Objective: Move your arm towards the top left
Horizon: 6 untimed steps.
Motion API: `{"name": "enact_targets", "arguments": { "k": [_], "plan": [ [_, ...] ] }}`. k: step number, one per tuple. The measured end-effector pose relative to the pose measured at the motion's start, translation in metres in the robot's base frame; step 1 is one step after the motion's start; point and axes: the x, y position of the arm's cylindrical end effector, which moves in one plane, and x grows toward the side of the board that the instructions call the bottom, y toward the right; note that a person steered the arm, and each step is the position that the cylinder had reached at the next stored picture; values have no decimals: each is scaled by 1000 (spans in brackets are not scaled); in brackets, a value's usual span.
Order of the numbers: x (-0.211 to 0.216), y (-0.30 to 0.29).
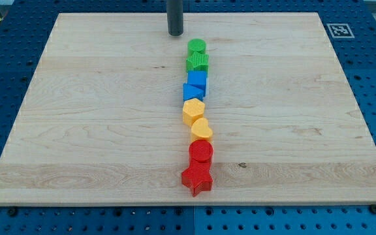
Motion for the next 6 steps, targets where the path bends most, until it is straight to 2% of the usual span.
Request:
{"name": "enact_targets", "arguments": {
  "k": [2,4,6],
  "plan": [
    [27,-43],
    [36,-60],
    [41,-132]
  ]
}}
